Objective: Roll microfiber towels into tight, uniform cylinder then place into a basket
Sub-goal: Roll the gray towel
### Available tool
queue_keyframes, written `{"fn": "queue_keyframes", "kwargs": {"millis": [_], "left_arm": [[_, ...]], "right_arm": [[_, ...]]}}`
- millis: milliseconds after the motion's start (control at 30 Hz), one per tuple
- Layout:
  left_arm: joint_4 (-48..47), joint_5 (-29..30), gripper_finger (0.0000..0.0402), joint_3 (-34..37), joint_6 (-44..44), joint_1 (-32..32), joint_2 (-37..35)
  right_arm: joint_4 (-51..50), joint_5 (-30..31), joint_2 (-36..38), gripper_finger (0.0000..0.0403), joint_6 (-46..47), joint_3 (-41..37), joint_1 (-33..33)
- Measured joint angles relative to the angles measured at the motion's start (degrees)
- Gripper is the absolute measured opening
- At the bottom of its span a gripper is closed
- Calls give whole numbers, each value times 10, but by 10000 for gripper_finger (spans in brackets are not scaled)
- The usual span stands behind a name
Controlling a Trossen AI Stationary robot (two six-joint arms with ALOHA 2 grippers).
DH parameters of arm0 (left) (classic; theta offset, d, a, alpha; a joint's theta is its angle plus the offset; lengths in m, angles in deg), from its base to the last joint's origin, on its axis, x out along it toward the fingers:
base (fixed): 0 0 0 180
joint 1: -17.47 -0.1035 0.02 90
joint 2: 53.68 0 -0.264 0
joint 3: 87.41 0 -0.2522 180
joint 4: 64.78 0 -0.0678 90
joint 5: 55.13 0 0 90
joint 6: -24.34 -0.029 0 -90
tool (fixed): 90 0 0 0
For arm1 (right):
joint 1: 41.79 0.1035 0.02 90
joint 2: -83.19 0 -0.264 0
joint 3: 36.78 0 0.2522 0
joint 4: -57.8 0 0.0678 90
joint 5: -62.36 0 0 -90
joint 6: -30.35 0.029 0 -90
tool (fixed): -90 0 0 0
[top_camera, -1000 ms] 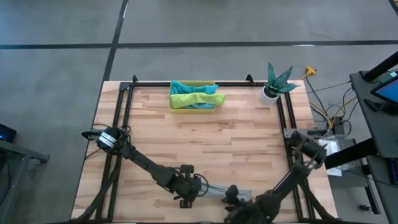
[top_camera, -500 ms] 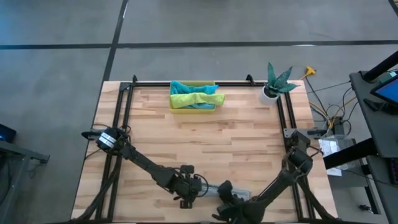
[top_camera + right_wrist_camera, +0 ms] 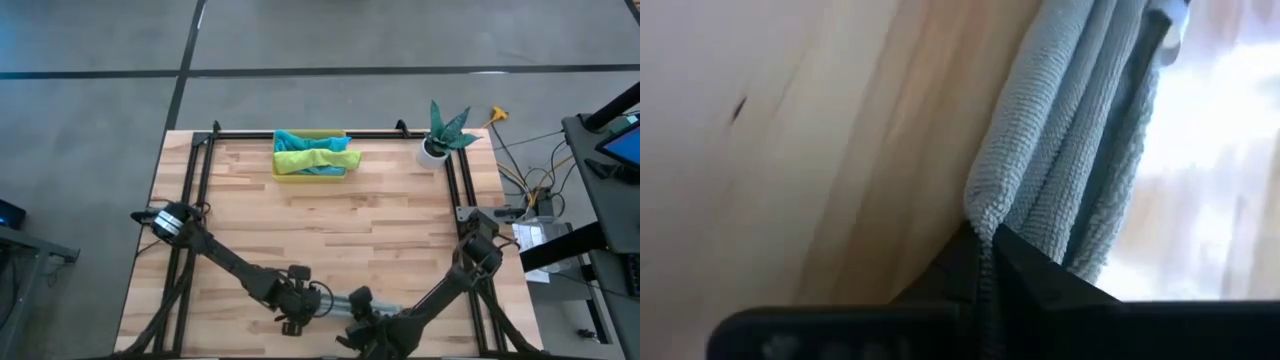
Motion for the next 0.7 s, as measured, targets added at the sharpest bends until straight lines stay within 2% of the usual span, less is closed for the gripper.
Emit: {"fn": "queue_keyframes", "kwargs": {"millis": [167,333,400,533,700], "left_arm": [[-31,17,1,1,-69,18,-69],[-64,103,1,0,-89,44,-120],[-62,118,2,0,-95,54,-131],[-24,120,2,-1,-127,74,-132],[53,111,2,-2,-197,93,-90]], "right_arm": [[27,-58,28,10,15,-17,-10],[160,-163,67,9,13,-80,-31],[211,-195,84,9,11,-115,-40],[305,-212,127,9,22,-197,-53],[479,-213,193,9,80,-319,-74]]}}
